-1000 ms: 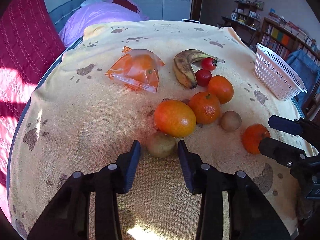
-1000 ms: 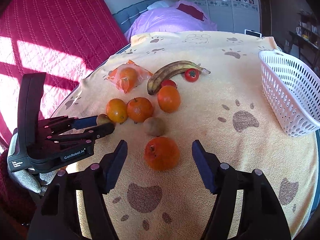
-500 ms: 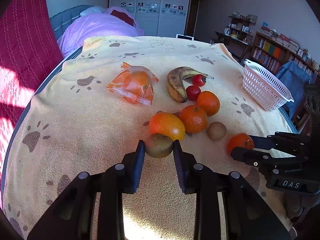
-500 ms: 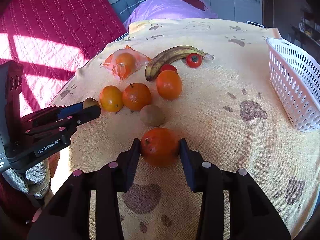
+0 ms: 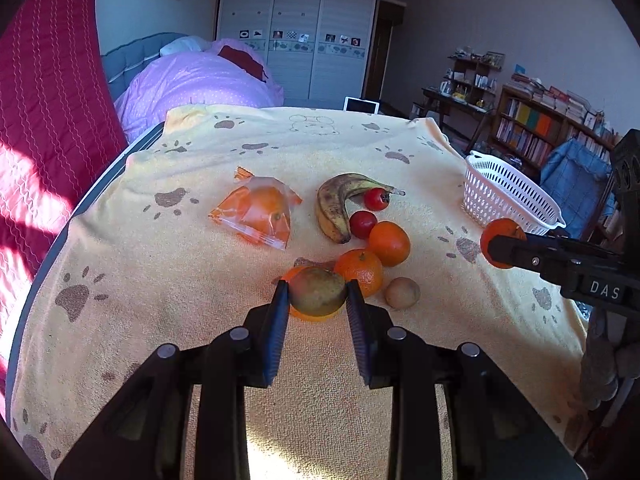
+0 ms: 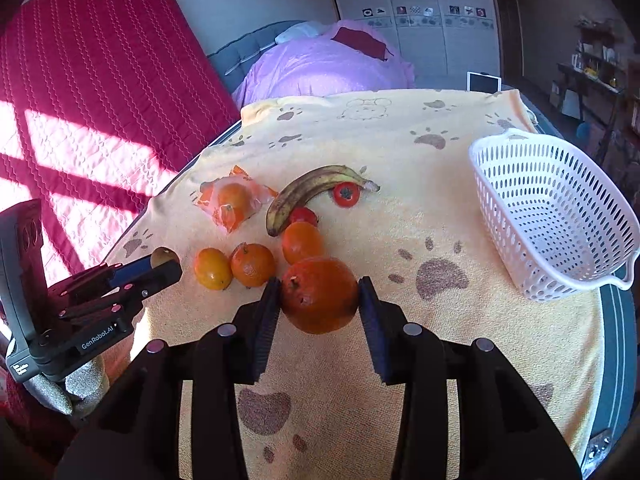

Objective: Organize fruits
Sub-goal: 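Carry both fruits to the white basket and open both tools to drop them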

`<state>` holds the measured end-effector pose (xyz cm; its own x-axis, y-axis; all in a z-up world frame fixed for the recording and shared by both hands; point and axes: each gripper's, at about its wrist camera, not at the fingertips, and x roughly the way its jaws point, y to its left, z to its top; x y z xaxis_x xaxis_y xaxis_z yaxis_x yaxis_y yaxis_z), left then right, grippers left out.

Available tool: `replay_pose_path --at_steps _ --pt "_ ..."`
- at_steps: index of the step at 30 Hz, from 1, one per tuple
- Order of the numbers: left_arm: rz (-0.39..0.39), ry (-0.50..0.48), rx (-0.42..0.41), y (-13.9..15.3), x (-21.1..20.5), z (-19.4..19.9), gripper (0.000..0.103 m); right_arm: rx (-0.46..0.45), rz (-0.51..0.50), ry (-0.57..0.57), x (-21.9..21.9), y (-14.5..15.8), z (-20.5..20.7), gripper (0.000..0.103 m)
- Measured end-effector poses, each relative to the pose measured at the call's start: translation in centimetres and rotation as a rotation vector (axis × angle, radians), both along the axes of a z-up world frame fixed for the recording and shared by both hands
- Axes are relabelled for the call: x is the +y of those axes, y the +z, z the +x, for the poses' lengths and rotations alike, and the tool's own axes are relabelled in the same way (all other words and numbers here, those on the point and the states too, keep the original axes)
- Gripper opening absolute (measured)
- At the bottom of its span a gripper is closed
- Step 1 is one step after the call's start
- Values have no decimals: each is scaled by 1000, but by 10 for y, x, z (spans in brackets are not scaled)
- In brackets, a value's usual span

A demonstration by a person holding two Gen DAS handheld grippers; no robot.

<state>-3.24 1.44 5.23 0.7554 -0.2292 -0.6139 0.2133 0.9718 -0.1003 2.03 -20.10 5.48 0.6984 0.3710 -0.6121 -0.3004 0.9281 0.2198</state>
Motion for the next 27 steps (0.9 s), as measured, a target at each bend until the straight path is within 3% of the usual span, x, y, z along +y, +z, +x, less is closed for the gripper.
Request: replay_pose_path --at_steps 7,16,17,18,20,23,27 --pt "6 -29 -25 12 -21 1 29 -81 10 -241 -69 21 18 41" --pt "-5 -78 -31 20 -63 11 29 -63 -37 -432 -118 -2 40 41" --pt "-6 -84 -32 21 -69 13 29 -68 -44 -449 -119 -5 41 43" --pt "-7 -88 -33 22 -74 15 29 -75 -55 -471 -120 -8 42 52" --pt "-11 -104 -36 25 -84 18 29 -101 -66 -495 -121 -10 41 61" --pt "-21 -123 -46 30 -99 24 29 -156 -55 -522 -122 -5 36 64" --pt "-55 -165 -31 33 -119 35 29 -283 -81 -660 -127 2 19 77"
